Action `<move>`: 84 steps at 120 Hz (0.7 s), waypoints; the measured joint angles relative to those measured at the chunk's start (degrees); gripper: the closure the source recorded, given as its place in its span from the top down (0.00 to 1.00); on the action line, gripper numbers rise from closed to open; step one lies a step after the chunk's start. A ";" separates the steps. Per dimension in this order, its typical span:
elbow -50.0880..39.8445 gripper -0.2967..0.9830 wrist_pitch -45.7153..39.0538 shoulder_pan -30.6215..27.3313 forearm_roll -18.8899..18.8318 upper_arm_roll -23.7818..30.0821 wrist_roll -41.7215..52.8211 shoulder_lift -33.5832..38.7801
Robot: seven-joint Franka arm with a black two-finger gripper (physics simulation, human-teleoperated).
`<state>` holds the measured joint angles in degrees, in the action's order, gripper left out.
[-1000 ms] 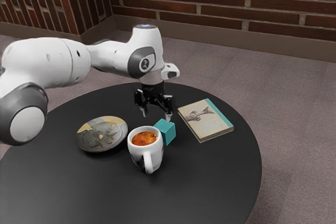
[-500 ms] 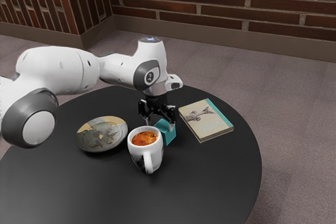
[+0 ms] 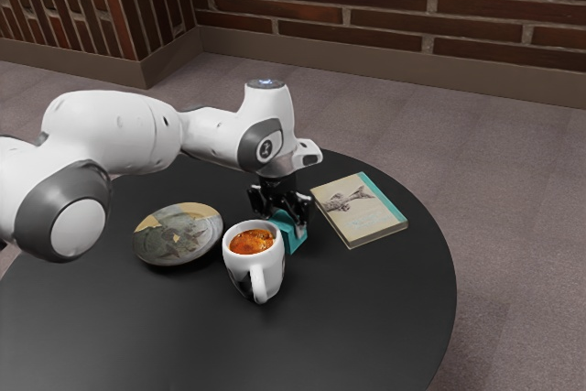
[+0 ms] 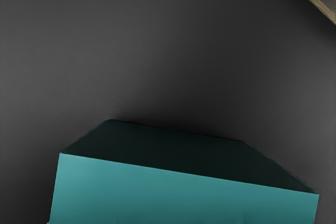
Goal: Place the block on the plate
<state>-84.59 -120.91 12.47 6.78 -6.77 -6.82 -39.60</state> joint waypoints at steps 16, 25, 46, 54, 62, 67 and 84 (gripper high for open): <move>0.02 0.53 -0.27 0.01 -0.11 -0.01 -0.08 0.12; 0.08 0.50 -0.34 0.01 -0.27 -0.06 -0.20 0.44; 0.22 0.43 -0.08 0.00 -0.94 -0.23 -0.58 2.41; 0.16 0.38 0.43 0.01 -1.56 -0.88 -0.81 4.36; -0.03 0.33 1.27 0.00 -2.12 -2.03 -1.06 5.98; -1.36 0.30 1.86 -0.02 -2.44 -2.76 -1.24 7.70; -12.40 0.18 2.98 -0.14 -3.95 -6.48 -2.05 17.42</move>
<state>-96.99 -117.93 12.32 2.84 -13.25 -8.87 -22.18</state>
